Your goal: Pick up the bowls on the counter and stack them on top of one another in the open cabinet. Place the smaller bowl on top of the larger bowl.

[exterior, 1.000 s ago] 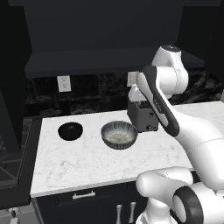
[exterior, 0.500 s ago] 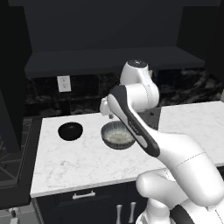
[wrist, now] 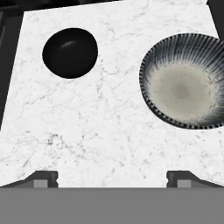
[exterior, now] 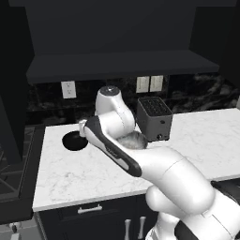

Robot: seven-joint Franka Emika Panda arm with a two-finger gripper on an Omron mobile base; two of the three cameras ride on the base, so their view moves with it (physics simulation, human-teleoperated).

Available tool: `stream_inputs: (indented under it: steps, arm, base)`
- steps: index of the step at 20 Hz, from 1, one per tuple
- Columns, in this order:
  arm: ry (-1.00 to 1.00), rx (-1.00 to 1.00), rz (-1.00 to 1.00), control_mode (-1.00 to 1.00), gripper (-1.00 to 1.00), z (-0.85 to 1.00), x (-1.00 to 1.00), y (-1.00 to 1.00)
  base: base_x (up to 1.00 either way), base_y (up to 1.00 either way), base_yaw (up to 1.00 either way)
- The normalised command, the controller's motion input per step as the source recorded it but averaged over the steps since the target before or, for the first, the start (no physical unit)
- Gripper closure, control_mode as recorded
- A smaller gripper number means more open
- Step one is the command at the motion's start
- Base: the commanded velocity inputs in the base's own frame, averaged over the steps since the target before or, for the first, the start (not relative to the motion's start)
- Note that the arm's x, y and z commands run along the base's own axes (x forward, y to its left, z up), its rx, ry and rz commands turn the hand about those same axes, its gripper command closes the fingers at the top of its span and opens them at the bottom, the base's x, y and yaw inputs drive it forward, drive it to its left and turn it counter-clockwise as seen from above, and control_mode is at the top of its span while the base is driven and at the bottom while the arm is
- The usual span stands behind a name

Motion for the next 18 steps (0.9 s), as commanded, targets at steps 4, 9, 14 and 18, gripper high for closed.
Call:
stream_inputs:
  steps: [4, 9, 14, 18]
  arm:
    - [0.02, 0.00, -0.08, -1.00, -1.00, -0.54, 0.57, 0.16]
    - [0.00, 0.00, -0.04, -1.00, -1.00, -0.40, 0.60, 0.12]
    - [0.01, 0.00, -0.01, -1.00, -1.00, -0.22, 0.57, 0.05]
    - [0.03, 0.00, 0.00, -1.00, -1.00, -0.12, 0.51, 0.05]
  base:
    - [0.00, 0.00, 0.00]
    - [0.00, 0.00, 0.00]
    - [0.00, 0.00, 0.00]
    - [0.00, 0.00, 0.00]
